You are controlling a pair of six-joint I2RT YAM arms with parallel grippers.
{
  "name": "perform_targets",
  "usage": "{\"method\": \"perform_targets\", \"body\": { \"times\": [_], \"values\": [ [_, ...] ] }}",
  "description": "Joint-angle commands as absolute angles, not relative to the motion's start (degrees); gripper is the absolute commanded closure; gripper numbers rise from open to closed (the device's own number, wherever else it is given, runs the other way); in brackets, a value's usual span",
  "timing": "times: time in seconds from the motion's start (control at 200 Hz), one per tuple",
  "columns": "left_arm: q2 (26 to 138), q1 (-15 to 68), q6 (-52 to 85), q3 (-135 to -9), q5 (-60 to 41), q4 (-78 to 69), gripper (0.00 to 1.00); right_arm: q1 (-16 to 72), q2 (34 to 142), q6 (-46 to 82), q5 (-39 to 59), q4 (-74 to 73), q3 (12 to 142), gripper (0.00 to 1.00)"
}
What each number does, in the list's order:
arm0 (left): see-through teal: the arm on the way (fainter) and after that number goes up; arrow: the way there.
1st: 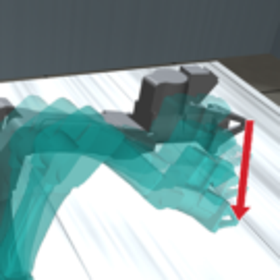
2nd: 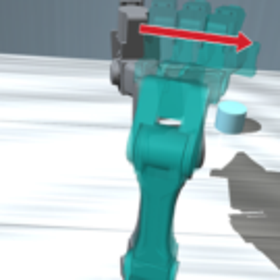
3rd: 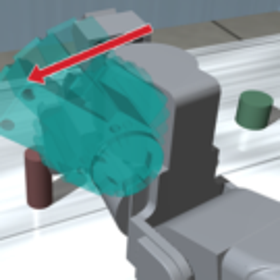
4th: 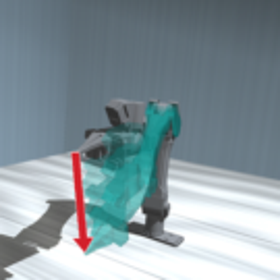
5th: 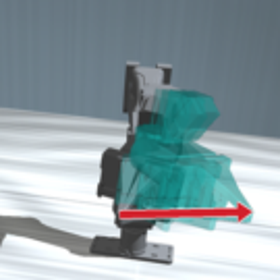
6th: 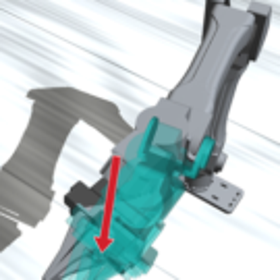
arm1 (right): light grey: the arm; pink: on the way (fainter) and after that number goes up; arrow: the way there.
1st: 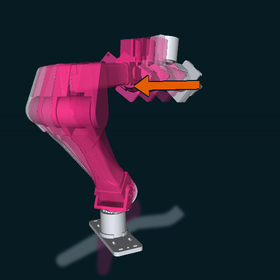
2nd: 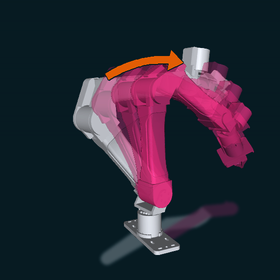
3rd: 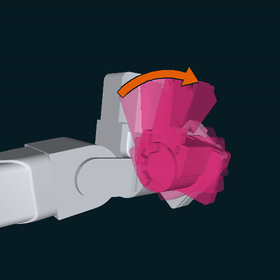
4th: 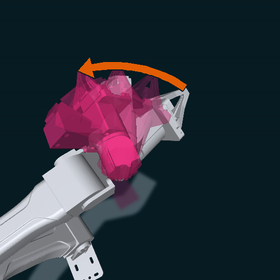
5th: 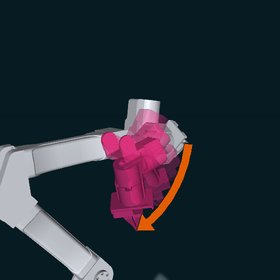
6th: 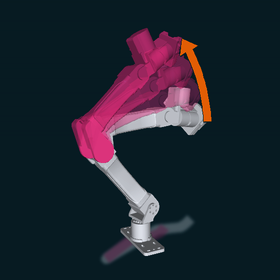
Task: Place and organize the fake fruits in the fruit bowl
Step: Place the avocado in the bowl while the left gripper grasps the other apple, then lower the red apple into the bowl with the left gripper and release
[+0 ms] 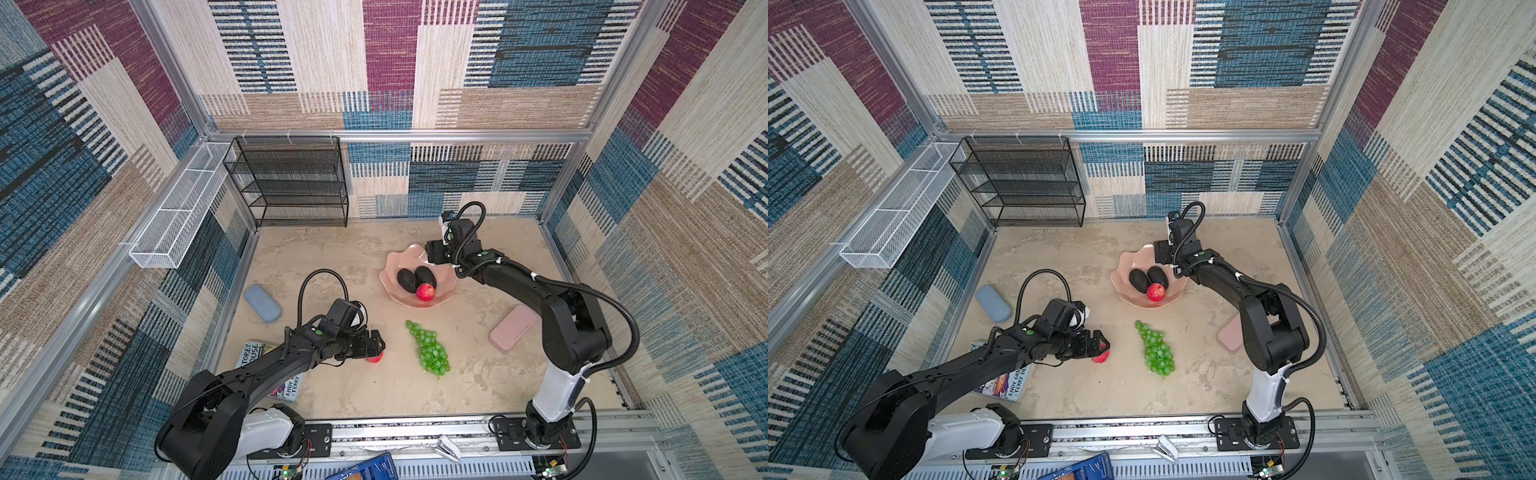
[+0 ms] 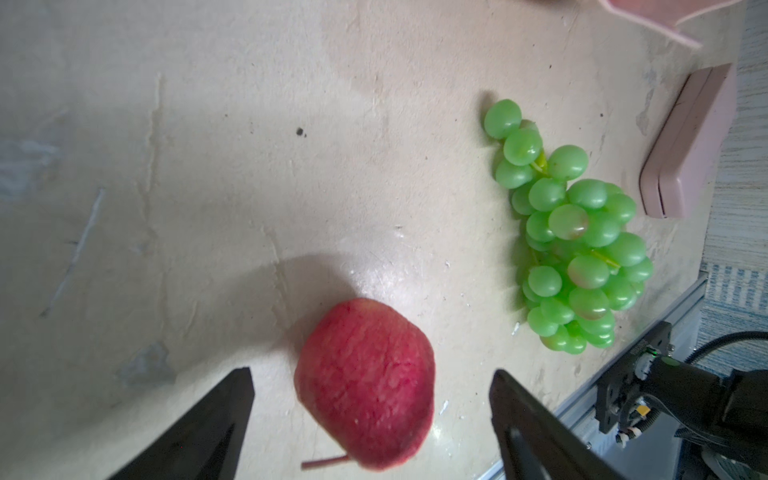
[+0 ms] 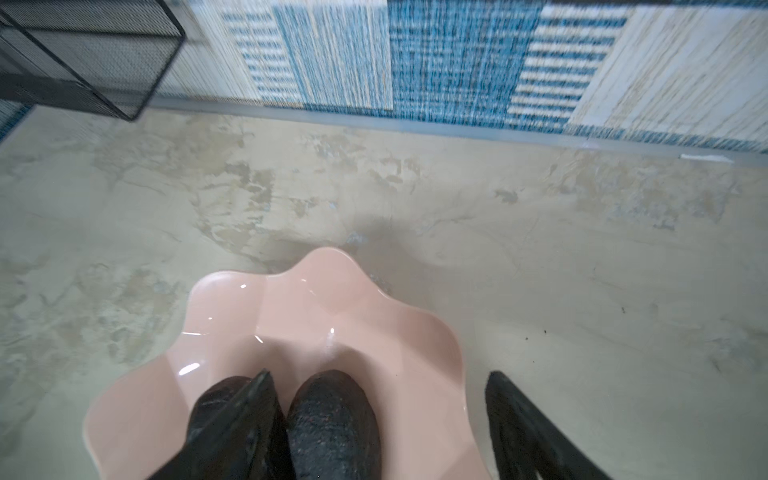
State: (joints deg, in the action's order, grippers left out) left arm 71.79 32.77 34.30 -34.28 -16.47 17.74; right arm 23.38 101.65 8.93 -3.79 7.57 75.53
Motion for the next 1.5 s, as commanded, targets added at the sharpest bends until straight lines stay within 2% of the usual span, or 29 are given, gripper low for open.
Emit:
{"method": "perform_targets", "body": {
  "times": [0.0,0.2,0.316,0.351,0.396,0.571,0.706,1.172,1.498],
  "values": [
    [72.68,33.26,33.07,-34.05,-16.85,16.79,0.1,23.4,97.65,11.02,-2.46,4.58,73.18,0.18],
    [74.45,33.58,32.97,-34.63,-16.17,16.78,0.22,23.41,90.3,12.5,-2.81,3.61,67.3,0.17],
    [74.38,33.84,32.54,-35.2,-16.39,17.1,0.34,23.42,86.62,13.39,-3.42,2.92,63.65,0.16],
    [74.11,33.83,32.3,-35.28,-16.41,17.14,0.42,23.38,85.6,13.67,-3.63,2.69,62.55,0.16],
    [73.52,33.95,31.85,-35.41,-16.36,17.16,0.45,23.39,84.33,13.99,-3.9,2.22,61.14,0.16],
    [70.54,34.08,30.06,-39.68,-16.18,17.99,0.47,23.38,80.09,15.02,-5.34,1.59,56.58,0.15],
    [71.79,34.1,26.7,-47.48,-15.26,18.3,0.47,23.41,77.2,15.83,-4.63,1.84,53.82,0.14],
    [102.97,34.06,19.83,-77.49,-18.67,18.1,0.48,23.4,66.31,17.2,-7.33,6.57,43.45,0.14],
    [110.45,34.1,20.44,-83.02,-16.39,21.45,0.5,23.41,62.56,17.31,-7.38,7.36,38.97,0.13]
  ]
}}
